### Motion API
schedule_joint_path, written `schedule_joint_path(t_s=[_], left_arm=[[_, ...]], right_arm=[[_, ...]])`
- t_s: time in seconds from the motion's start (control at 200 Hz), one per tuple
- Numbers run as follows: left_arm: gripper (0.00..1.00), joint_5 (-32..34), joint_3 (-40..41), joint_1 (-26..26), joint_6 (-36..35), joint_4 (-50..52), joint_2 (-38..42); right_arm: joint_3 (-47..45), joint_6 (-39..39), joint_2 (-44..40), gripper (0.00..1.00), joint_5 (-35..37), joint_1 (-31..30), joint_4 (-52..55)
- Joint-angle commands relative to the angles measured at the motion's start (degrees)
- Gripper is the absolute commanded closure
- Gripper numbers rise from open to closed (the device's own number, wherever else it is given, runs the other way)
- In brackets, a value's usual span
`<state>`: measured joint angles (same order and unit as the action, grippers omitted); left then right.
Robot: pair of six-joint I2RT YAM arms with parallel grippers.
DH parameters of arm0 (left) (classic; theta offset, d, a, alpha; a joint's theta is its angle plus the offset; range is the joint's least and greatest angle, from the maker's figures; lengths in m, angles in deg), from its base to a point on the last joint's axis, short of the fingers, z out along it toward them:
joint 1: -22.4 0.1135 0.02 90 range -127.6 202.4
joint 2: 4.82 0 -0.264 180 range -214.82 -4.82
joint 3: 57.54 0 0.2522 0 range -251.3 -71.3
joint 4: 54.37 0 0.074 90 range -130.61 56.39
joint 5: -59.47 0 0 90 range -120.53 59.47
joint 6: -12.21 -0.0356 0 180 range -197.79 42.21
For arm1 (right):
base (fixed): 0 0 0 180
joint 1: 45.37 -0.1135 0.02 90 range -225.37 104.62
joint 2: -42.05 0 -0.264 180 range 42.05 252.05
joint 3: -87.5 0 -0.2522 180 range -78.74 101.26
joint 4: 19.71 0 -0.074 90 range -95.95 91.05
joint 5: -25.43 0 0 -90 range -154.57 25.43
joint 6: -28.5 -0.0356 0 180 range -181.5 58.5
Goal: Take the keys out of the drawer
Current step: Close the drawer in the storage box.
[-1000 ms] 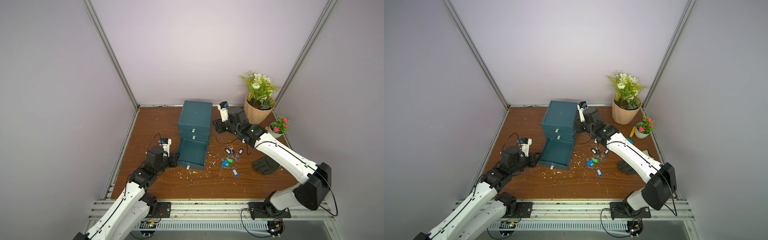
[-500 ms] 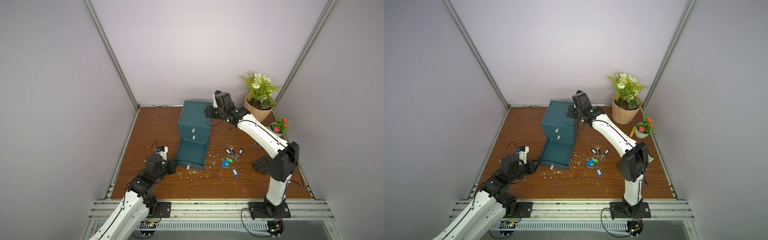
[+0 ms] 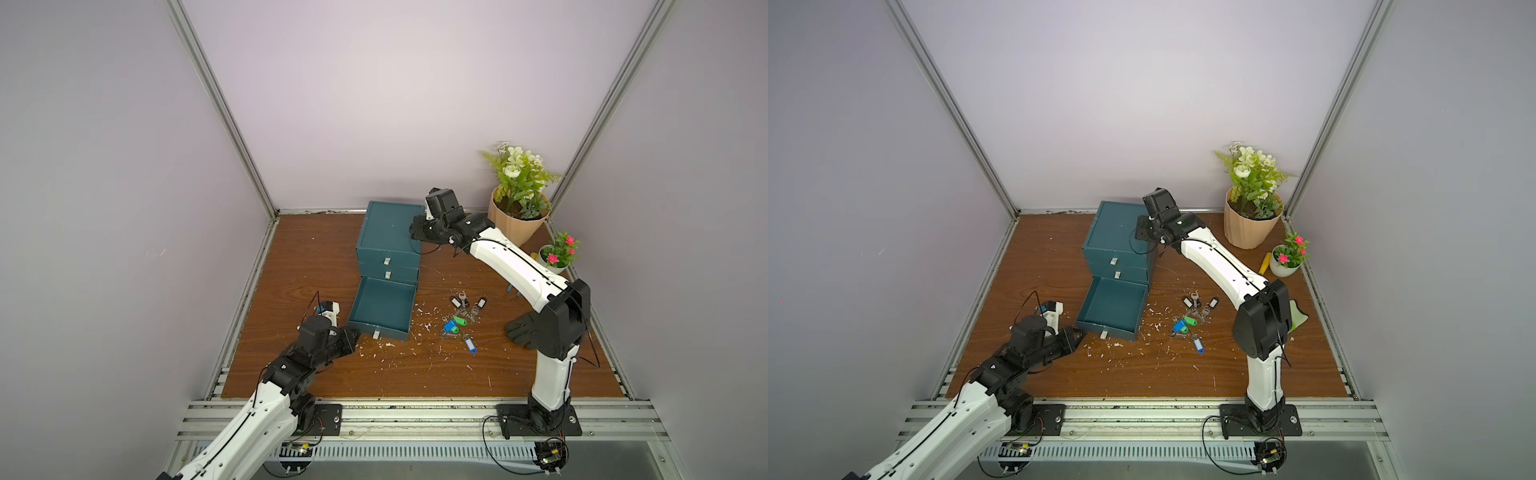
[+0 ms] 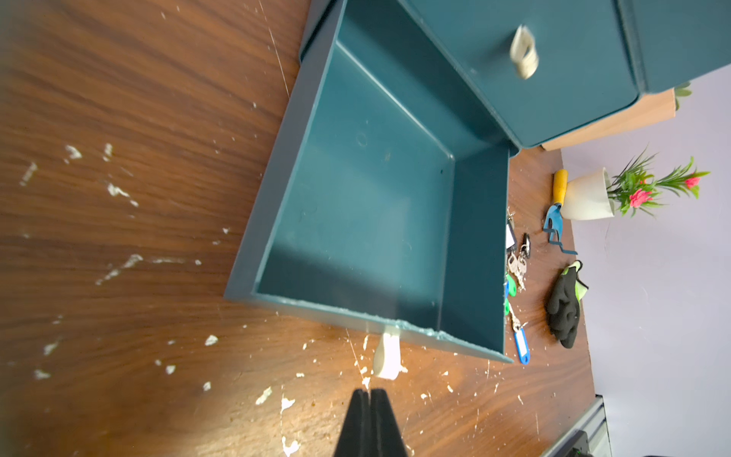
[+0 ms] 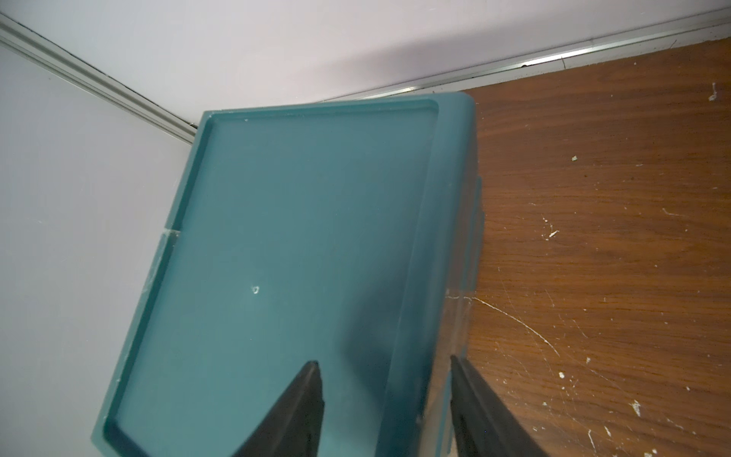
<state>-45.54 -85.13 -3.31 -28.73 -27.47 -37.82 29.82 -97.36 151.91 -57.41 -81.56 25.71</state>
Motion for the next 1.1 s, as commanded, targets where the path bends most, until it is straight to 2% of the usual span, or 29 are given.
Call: schedule_joint_path(t_s=[0.0,0.21,0.395,0.52,0.726,1.096], left_arm=[[0.99,1.38,0.40,-0.97,1.22,-3.14,-1.25],[0.99,2.81,1.37,-1.65,2.06,-9.15,-5.19],[1.00,6.76,2.40,-6.33,4.44,-14.49,-6.89],[0.99,8.27,1.87,-7.40,4.69,-15.59,-8.94],[0.99,9.44,3.30,-9.02,6.36,-22.34,-13.10],[1.00,12.36,1.43,-11.19,6.75,-28.48,-20.21]], right_arm=[[1.37,-0.97,-0.44,0.44,0.04,0.41,0.30],[-0.03,-1.69,0.87,0.43,-4.14,0.94,-0.46],[-1.43,-0.88,0.38,0.43,-5.58,1.17,-0.93],[-2.98,-0.97,-0.08,0.43,-7.09,1.20,-1.38],[-4.30,-0.72,-0.68,0.44,-8.04,1.60,-1.26],[-4.83,-0.35,-1.31,0.44,-9.39,2.26,-1.21]])
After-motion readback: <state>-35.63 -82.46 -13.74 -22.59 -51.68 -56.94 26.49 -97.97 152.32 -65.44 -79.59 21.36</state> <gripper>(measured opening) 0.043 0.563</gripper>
